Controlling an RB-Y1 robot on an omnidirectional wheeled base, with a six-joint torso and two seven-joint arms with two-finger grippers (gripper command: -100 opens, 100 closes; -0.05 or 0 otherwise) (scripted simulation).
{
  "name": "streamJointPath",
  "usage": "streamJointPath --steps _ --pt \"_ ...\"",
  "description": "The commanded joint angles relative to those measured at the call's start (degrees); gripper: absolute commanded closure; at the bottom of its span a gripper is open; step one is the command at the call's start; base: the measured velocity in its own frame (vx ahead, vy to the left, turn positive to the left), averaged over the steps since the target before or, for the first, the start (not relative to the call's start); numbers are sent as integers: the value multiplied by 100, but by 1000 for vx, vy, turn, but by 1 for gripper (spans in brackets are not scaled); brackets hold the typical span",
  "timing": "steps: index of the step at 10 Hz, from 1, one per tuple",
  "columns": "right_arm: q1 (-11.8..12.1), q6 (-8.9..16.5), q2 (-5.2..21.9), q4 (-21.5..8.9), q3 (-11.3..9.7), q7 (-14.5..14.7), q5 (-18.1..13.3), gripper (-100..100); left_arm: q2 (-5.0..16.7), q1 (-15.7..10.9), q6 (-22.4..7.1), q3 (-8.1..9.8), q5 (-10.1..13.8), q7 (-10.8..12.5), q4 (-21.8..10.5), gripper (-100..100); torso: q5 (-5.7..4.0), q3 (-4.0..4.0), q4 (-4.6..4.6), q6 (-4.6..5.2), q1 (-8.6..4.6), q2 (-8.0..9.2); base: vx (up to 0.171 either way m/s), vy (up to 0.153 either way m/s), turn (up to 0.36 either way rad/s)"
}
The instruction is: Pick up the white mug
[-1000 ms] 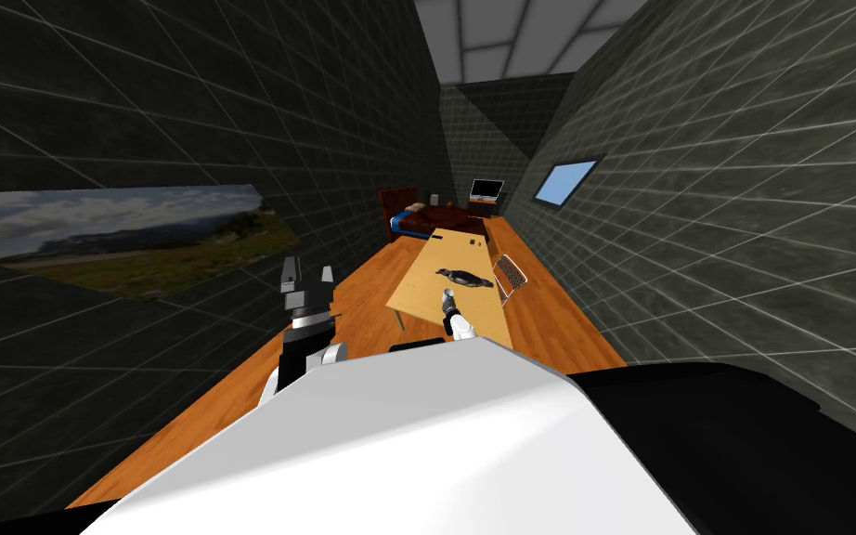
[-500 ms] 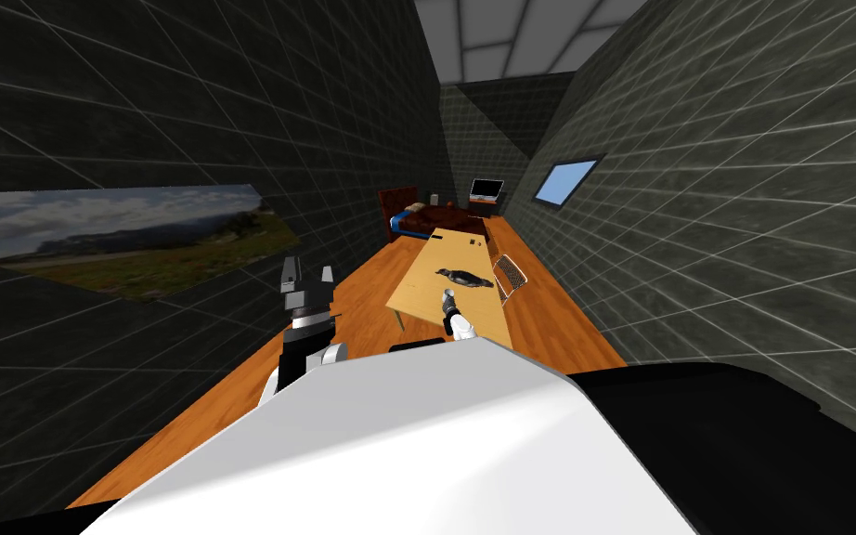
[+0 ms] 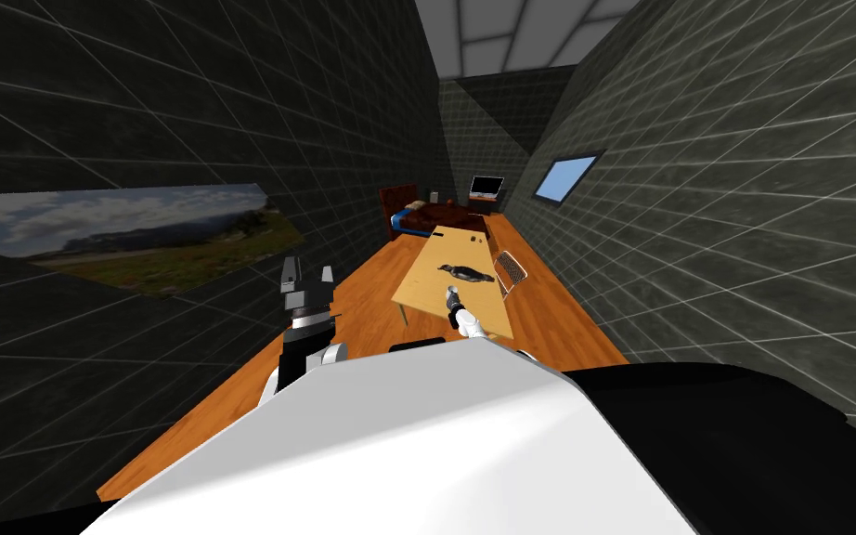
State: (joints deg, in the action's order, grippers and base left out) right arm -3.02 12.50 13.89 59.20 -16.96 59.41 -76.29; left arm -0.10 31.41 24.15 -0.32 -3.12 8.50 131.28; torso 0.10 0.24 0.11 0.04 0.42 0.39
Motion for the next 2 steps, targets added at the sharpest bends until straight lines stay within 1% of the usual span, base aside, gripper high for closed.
streamJointPath --steps 1,2 --pt "0 0 0 0 0 0 0 100 0 0 0 0 0 0 0 0 0 0 0 0 0 0 -25 35 -5" --pt "1 -9 0 -3 -2 13 15 0 1 0 0 1 0 0 0 0 -2 -8 -1 0 -18 -16 -7 9 1"
